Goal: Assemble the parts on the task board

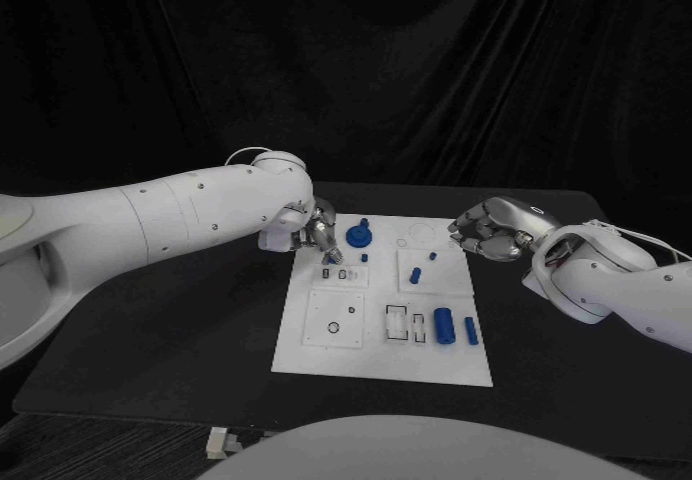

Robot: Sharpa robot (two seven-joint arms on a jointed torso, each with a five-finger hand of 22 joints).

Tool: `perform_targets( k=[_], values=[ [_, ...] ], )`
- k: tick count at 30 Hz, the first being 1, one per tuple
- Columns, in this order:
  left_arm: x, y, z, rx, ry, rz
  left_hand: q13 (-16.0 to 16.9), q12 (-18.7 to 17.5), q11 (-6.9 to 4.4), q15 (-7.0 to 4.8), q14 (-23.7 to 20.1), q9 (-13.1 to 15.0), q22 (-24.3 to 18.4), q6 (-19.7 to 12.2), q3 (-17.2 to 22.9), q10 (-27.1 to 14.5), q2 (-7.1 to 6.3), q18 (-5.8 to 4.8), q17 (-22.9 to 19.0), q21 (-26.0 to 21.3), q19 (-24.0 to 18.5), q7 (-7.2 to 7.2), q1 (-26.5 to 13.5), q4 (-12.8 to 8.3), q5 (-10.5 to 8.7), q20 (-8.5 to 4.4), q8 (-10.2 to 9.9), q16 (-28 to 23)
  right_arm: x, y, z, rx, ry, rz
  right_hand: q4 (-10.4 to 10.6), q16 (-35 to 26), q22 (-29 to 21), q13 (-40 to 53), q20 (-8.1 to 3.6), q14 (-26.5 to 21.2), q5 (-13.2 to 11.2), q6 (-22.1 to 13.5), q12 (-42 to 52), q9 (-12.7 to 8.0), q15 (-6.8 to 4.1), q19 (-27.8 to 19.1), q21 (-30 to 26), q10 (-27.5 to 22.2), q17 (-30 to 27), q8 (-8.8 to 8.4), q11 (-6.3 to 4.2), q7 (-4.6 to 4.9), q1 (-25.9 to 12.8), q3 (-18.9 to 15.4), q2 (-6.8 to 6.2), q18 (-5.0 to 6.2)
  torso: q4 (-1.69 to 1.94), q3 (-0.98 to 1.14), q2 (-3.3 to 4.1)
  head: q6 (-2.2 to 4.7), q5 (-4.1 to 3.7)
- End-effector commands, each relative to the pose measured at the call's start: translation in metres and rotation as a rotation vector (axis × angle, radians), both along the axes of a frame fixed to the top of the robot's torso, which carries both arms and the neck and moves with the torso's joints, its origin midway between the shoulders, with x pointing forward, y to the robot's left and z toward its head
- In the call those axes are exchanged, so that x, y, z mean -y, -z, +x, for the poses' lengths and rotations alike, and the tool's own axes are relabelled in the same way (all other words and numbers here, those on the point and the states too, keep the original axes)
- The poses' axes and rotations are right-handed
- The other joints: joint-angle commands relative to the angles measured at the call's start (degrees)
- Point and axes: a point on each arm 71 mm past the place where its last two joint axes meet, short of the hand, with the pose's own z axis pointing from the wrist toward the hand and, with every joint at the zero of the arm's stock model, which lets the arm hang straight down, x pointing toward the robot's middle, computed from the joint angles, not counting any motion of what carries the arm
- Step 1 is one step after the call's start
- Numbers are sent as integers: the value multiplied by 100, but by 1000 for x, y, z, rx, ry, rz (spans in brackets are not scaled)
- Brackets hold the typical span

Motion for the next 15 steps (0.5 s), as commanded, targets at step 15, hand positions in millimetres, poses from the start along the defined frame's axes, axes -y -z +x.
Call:
perform_targets(
  k=[15],
  values=[
    [14, 10, 9, -84, -25, 13, 1506, 16, 68, 57, 604, -169, 1083, 38, 421, 610, 100, 59, 1508, 57, 13, 78, -168, -488, -173, 21, -202, 15, -2, 0, -2, 1, 2, 5, -4, -31, 681, 1039, 5, 122, 31, 32, -22, -8, 34, -23, -37, 323, -4, 28, 29, 1, 33, 23, -30, 56, 13, -6, 8, 1, 31]
  ],
)
